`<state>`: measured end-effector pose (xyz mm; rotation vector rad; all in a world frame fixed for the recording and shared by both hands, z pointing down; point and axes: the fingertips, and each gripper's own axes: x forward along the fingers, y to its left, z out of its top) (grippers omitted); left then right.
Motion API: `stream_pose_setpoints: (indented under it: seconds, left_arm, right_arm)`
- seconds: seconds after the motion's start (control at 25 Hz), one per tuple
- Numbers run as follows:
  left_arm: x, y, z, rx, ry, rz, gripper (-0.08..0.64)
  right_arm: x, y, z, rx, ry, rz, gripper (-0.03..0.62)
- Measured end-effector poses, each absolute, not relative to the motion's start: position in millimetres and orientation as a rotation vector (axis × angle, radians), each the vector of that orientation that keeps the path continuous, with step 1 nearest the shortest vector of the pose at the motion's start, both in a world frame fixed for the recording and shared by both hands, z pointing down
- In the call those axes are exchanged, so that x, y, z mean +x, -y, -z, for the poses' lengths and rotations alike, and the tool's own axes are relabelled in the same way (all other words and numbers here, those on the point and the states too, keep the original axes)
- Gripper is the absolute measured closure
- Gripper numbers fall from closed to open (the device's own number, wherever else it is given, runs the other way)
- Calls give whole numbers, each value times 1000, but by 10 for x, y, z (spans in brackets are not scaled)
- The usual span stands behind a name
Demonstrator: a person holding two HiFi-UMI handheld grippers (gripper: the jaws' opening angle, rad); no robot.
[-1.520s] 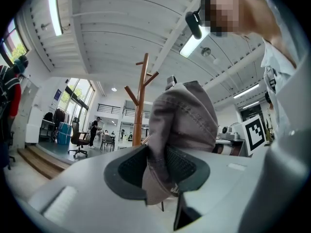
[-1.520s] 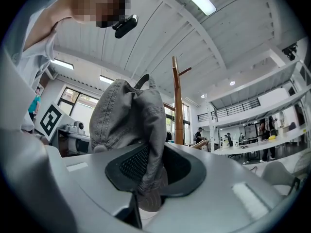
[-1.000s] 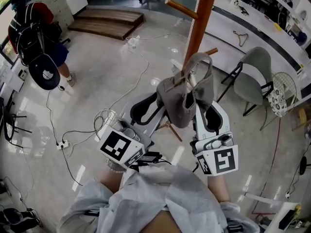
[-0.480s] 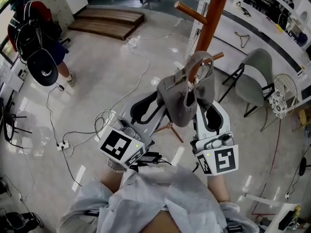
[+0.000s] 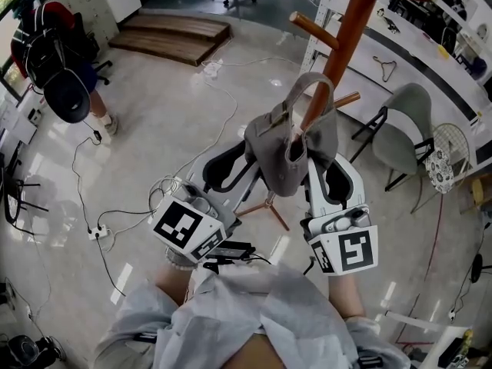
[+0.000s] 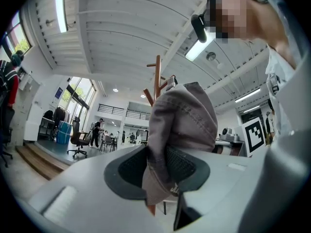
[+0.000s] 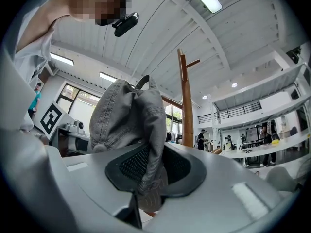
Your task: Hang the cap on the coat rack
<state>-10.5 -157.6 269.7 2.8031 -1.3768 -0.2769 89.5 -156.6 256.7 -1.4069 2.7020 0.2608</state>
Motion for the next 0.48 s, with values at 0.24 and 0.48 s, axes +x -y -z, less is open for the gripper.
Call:
stream_pose_setpoints:
  seconds: [0.24, 0.48]
  left_arm:
    - [-204, 1712, -2603, 2811, 1370, 303, 439]
    - [-283, 1817, -2547, 2807, 1342, 335, 439]
  right_arm:
    - [795, 1689, -2462, -1419, -2707, -290, 506]
    - [722, 1783, -2403, -1440, -2715, -292, 506]
